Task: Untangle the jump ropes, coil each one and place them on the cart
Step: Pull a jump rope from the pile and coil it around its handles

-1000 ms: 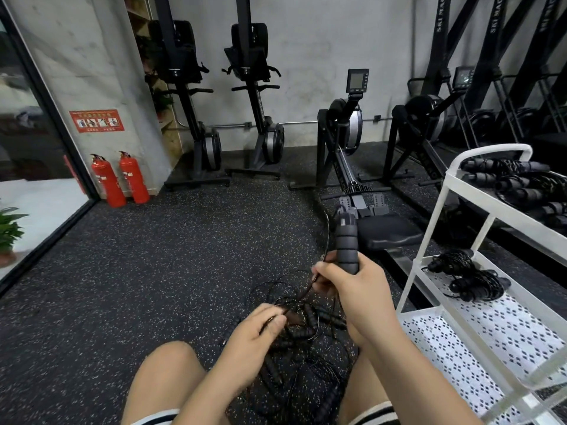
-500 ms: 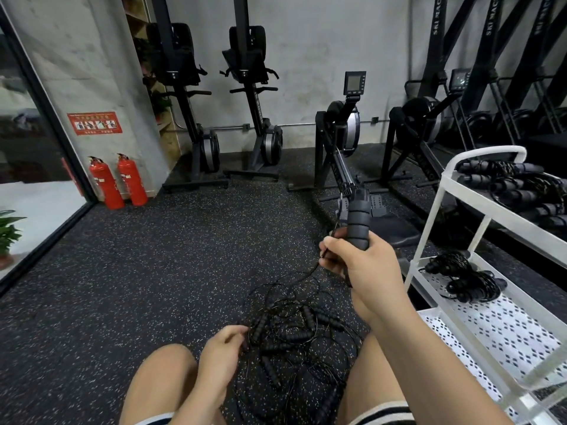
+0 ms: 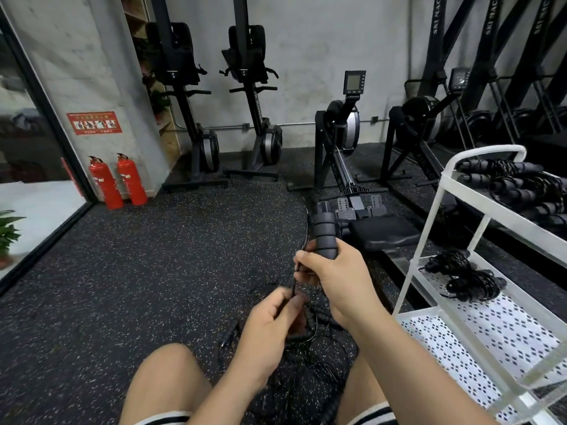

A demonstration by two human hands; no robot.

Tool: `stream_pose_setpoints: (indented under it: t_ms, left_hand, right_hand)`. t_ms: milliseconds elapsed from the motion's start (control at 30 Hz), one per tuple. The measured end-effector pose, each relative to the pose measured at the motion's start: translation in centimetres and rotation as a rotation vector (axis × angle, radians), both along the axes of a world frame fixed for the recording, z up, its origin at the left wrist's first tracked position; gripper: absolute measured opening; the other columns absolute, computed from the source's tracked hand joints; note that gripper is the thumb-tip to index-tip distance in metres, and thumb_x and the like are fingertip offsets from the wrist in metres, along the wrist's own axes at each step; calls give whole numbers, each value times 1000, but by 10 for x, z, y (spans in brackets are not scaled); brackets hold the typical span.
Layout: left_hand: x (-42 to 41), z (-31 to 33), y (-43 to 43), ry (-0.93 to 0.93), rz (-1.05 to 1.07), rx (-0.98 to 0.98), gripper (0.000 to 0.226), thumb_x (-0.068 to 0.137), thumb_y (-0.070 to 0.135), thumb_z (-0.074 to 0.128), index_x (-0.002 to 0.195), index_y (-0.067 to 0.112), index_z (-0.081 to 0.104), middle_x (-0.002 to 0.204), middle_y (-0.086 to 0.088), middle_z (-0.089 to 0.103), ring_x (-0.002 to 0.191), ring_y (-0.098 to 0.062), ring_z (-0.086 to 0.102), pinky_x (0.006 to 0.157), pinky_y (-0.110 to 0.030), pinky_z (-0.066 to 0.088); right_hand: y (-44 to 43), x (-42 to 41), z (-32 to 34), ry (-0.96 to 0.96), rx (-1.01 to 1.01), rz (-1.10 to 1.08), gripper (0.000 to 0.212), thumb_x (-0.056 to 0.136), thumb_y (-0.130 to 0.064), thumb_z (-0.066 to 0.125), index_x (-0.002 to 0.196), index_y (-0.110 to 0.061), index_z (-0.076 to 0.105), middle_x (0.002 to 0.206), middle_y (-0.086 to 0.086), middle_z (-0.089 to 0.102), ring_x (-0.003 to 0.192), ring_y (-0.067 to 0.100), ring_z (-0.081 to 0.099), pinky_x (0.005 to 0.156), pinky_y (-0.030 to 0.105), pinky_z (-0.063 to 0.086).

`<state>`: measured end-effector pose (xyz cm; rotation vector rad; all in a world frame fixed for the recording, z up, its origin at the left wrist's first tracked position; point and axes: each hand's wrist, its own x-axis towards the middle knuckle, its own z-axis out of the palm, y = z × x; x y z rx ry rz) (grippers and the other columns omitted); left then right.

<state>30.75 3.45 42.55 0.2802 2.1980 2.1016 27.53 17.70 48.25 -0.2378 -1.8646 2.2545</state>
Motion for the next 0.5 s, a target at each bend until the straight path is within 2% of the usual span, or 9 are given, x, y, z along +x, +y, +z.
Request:
stream_pose_setpoints:
  t_ms: [67,167,267,333,400,500]
  left_hand:
    - [-2,-6,-1,-1,-8,-36,27,112,29,56,96,32,78,69,3,59,63,-12,52,64,-20,43]
    - [-4,-20,-8,-12,-38,-114,29,113,31,53,98,37,77,66,5,53,60,-15,48,63,-28,40]
    - [-2,-32,-18,-36,-96,-193,31,113,32,52,99,40,78,64,5,51,59,-14,47,64,-27,41]
    - [0,-34,-22,-28,-140,-260,29,113,33,52,100,42,77,62,5,54,60,-11,51,67,-22,43]
    - [0,-36,-25,-28,-179,-363,28,113,33,53,102,44,75,62,4,63,66,-8,63,78,-22,49]
    - [-2,-39,-27,-79,-249,-460,26,114,32,53,103,37,76,80,6,79,94,-5,76,105,-38,52]
  right_hand:
    - [4,-1,5,1,-12,-19,12,93,2,79,97,-2,68,94,29,75,72,28,72,63,31,61]
    - [20,-7,17,-8,-45,-56,12,93,4,78,97,-2,68,96,26,76,74,28,72,60,28,60]
    - [40,-20,23,-16,-85,-95,17,90,7,79,96,-3,67,90,19,77,74,26,74,83,47,67]
    - [50,-28,21,-23,-104,-108,18,89,9,78,95,-2,66,85,15,75,76,28,74,89,51,64]
    - [56,-33,20,-24,-124,-130,19,90,11,77,96,-2,65,89,18,73,82,30,73,79,43,67]
    - [65,-41,19,-15,-143,-167,19,91,12,75,100,0,64,95,21,72,86,30,72,69,33,65]
